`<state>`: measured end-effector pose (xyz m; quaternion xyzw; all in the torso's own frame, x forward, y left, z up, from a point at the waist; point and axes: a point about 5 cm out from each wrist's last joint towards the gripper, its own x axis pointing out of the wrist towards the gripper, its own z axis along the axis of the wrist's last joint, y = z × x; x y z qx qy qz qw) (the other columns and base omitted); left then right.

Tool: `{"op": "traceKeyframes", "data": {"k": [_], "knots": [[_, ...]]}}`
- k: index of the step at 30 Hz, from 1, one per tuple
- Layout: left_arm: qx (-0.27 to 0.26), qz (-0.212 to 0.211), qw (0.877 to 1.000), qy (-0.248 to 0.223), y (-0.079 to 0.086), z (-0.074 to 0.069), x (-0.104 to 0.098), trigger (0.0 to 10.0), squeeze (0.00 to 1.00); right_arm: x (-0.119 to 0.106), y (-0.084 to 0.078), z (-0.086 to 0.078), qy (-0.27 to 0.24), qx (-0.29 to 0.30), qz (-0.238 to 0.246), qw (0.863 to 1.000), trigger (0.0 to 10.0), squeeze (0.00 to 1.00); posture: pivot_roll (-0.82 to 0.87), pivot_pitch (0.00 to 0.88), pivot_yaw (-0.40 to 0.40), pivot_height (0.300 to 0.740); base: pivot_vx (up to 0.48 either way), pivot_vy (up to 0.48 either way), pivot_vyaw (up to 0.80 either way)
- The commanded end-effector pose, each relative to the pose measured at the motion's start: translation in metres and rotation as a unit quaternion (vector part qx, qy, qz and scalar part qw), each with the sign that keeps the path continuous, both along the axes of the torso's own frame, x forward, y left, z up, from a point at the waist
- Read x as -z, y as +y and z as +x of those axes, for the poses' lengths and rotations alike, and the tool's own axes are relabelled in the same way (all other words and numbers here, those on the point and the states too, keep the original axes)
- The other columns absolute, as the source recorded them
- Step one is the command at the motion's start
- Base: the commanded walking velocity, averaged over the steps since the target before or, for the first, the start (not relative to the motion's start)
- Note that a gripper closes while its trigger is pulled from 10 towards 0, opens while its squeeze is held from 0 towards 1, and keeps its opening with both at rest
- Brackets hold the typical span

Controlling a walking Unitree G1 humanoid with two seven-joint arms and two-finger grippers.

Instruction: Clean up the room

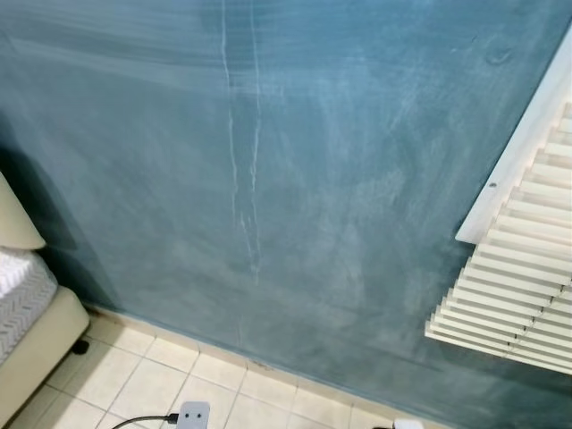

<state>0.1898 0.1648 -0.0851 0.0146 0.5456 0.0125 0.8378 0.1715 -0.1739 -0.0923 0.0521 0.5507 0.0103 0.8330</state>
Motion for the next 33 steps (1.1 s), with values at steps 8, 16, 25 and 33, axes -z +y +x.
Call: {"op": "traceKeyframes", "data": {"k": [8, 16, 25, 33], "knots": [[0.038, 0.010, 0.873, -0.485, 0.028, 0.110, -0.148, 10.0, 0.00, -0.124, -0.021, 0.119, -0.434, 0.032, 0.023, 0.900, 10.0, 0.00, 0.04, 0.000, -0.044, 0.740, 0.000, 0.000, 0.00], [-0.010, 0.017, 0.862, -0.506, 0.029, 0.090, -0.168, 10.0, 0.00, -0.164, 0.016, 0.117, -0.524, -0.027, 0.085, 0.847, 10.0, 0.00, 0.04, 0.000, -0.040, 0.740, 0.000, -0.240, 0.61], [-0.010, 0.045, 0.867, -0.495, 0.025, 0.101, -0.177, 10.0, 0.00, -0.147, 0.022, 0.110, -0.484, -0.044, 0.099, 0.868, 10.0, 0.00, 0.03, 0.000, -0.045, 0.740, 0.000, 0.000, 0.67], [-0.002, 0.067, 0.850, -0.523, 0.022, 0.099, -0.184, 10.0, 0.00, -0.147, 0.031, 0.117, -0.473, -0.093, 0.138, 0.865, 10.0, 0.00, 0.07, 0.000, -0.068, 0.740, 0.133, 0.121, 0.65]]}}
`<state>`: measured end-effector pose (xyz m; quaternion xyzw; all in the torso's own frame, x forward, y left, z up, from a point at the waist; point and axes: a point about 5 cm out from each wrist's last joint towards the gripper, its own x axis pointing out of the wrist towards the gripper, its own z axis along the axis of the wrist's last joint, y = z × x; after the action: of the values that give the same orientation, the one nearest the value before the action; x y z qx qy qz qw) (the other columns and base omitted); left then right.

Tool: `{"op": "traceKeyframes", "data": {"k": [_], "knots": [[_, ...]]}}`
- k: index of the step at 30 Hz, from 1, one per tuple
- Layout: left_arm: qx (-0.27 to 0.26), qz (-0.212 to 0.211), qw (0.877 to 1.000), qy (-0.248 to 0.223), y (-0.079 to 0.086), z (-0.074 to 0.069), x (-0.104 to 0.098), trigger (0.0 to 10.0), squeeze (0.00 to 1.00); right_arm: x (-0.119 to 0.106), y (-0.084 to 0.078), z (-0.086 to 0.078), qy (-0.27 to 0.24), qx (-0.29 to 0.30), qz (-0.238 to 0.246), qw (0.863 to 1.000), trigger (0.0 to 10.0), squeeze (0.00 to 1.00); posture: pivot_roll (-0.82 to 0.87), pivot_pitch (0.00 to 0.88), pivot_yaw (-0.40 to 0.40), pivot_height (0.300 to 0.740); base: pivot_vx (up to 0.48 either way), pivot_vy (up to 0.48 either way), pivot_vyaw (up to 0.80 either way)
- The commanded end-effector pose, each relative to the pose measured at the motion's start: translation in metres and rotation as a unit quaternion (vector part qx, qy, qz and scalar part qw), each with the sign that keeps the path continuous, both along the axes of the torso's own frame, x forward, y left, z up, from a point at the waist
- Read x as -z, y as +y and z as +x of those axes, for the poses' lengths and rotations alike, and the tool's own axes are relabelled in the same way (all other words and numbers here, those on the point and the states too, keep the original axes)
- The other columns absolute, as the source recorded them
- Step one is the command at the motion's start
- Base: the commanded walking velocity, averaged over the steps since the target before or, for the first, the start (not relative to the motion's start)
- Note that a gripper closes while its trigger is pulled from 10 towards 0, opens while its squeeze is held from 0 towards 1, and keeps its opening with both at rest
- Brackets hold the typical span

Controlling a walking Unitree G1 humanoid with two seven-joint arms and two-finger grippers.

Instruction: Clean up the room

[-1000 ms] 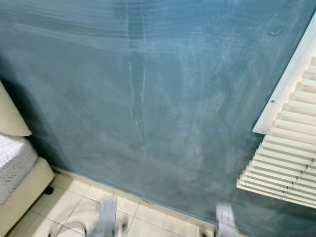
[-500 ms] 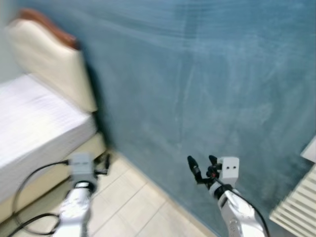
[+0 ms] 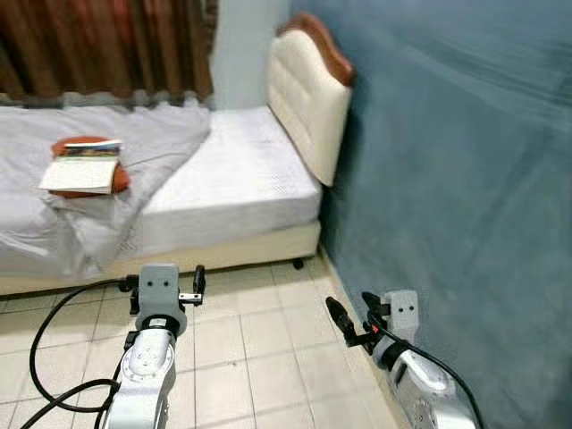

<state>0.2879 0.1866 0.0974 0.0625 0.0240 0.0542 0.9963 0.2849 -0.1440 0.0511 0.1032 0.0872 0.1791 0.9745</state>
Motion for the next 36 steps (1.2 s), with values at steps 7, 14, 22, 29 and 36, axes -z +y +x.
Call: {"op": "traceKeyframes", "data": {"k": [7, 14, 22, 29, 36], "knots": [[-0.018, -0.009, 1.000, 0.015, 0.010, 0.003, 0.006, 10.0, 0.00, 0.002, 0.004, 0.009, 0.009, -0.015, -0.004, 1.000, 10.0, 0.00, 0.09, 0.000, -0.075, 0.740, 0.347, 0.332, 0.43], [-0.013, -0.006, 1.000, -0.002, 0.008, 0.006, 0.000, 10.0, 0.00, 0.003, 0.013, 0.013, 0.009, -0.042, -0.007, 0.999, 10.0, 0.00, 0.10, 0.000, -0.087, 0.740, 0.344, 0.335, 0.65], [0.002, -0.015, 0.998, -0.066, 0.016, 0.006, -0.018, 10.0, 0.00, -0.035, -0.018, 0.035, -0.116, 0.147, -0.042, 0.981, 10.0, 0.00, 0.11, 0.000, -0.089, 0.740, 0.342, 0.337, 0.16], [0.010, -0.003, 0.999, -0.044, 0.015, 0.009, -0.013, 10.0, 0.00, -0.025, 0.003, 0.036, -0.089, 0.091, -0.037, 0.991, 10.0, 0.00, 0.12, 0.000, -0.094, 0.740, 0.345, 0.334, 0.00], [0.023, -0.003, 0.999, -0.022, 0.014, 0.011, -0.007, 10.0, 0.00, -0.023, 0.011, 0.034, -0.089, 0.068, -0.035, 0.993, 10.0, 0.00, 0.12, 0.000, -0.098, 0.740, 0.348, 0.331, 0.00]]}}
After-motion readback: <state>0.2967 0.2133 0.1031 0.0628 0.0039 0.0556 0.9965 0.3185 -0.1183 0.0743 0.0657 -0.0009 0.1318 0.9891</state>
